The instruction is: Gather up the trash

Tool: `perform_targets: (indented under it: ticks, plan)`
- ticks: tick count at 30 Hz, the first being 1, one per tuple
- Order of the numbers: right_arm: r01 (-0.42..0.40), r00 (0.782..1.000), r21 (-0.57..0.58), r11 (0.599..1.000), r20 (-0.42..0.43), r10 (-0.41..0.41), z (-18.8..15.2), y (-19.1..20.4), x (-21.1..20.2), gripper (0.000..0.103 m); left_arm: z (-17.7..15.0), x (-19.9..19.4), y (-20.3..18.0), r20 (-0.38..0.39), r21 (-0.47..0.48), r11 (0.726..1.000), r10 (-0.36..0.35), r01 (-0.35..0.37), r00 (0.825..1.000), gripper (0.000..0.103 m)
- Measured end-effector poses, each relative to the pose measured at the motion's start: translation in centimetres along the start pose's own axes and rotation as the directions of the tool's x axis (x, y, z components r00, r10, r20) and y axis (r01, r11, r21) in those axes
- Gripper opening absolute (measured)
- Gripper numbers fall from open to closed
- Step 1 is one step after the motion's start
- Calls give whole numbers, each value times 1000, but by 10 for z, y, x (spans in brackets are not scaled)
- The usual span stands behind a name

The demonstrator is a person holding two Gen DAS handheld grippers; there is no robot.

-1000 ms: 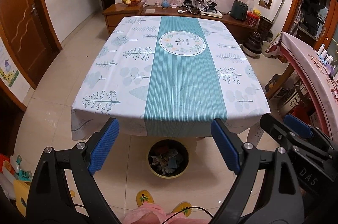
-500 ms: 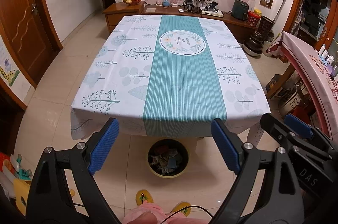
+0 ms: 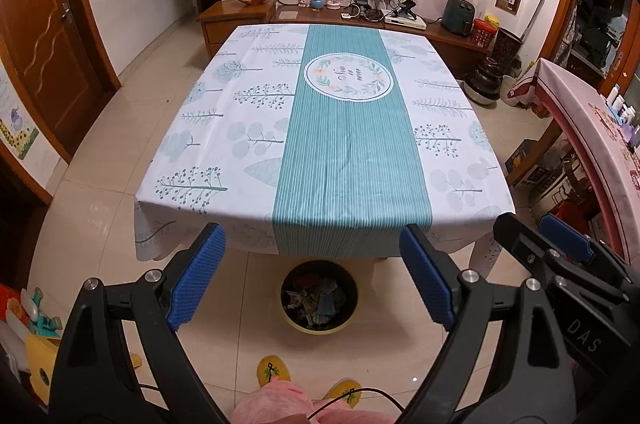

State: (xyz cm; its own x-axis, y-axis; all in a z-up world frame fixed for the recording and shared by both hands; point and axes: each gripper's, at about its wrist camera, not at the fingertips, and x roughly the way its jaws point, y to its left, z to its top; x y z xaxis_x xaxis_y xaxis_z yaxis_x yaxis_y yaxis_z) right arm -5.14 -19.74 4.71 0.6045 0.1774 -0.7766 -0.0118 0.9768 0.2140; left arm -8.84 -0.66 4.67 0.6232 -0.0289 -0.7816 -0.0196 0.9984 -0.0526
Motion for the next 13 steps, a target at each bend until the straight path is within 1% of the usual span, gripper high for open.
perform_targets:
  ticks: [13]
  plan:
    - [-4,1000,-4,1000,-5,4,0,-2,2,71,1,1,1,-1,1,1000,1,-1,1000,87]
